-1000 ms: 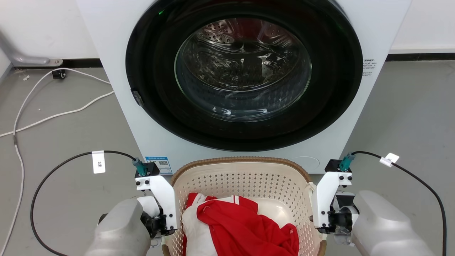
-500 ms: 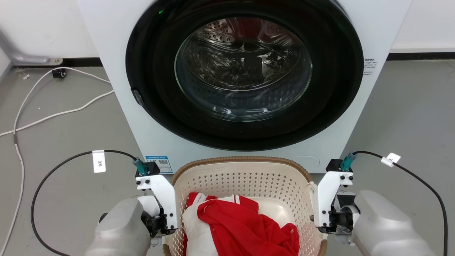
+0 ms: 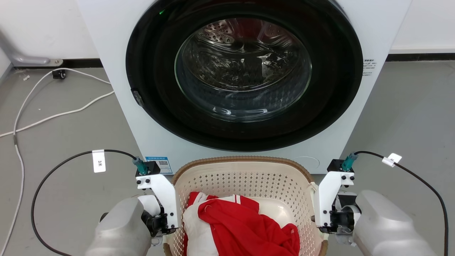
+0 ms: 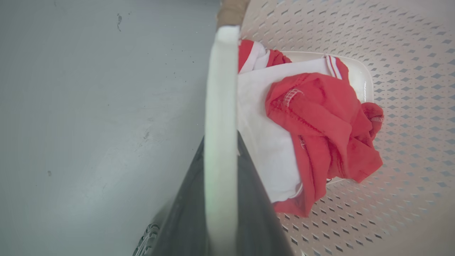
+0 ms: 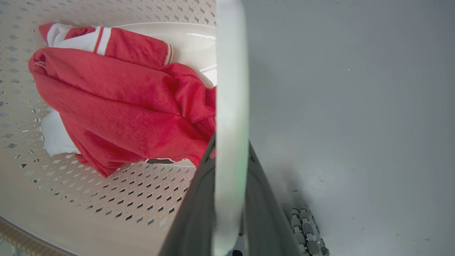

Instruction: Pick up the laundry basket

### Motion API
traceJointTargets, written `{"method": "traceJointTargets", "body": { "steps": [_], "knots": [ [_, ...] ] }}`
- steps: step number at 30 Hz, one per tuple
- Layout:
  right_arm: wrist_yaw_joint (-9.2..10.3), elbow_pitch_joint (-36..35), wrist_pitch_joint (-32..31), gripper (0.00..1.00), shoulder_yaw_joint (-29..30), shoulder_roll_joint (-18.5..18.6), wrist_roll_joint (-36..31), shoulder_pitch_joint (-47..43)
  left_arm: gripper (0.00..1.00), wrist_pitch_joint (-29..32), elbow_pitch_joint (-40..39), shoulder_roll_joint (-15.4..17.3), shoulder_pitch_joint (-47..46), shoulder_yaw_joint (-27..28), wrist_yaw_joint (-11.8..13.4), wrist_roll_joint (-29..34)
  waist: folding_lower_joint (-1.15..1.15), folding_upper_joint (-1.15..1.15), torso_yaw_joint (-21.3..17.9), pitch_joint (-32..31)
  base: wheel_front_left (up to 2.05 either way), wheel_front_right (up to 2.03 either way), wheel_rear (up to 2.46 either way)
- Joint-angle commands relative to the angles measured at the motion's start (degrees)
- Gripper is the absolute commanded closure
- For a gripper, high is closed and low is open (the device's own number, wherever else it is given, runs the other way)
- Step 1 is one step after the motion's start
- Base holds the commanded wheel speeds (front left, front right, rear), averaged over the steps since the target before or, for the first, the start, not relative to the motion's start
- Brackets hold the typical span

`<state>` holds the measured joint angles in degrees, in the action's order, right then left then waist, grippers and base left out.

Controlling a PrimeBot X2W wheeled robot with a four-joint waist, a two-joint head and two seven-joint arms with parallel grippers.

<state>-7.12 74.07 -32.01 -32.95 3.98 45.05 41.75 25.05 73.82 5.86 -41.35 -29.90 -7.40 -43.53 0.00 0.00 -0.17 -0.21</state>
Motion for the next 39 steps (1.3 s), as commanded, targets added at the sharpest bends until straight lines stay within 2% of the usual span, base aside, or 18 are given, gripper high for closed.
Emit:
{"method": "traceJointTargets", "body": {
  "steps": [1,39],
  "knots": [
    [-0.67,-0.3,-0.2,1.00,0.2,-0.6,0.1,-0.6,1.00,-0.3,-0.3,-0.5,-0.9,-0.1,-0.1,-0.3,0.00,0.00,0.0,0.0,0.00,0.00,0.00],
    [-0.67,-0.3,-0.6,1.00,2.9,-1.0,-2.3,-1.0,1.00,-0.8,-0.1,-0.4,-0.8,-2.0,-0.1,-2.6,0.00,0.00,0.2,-0.1,0.00,0.00,0.00]
  ]
}}
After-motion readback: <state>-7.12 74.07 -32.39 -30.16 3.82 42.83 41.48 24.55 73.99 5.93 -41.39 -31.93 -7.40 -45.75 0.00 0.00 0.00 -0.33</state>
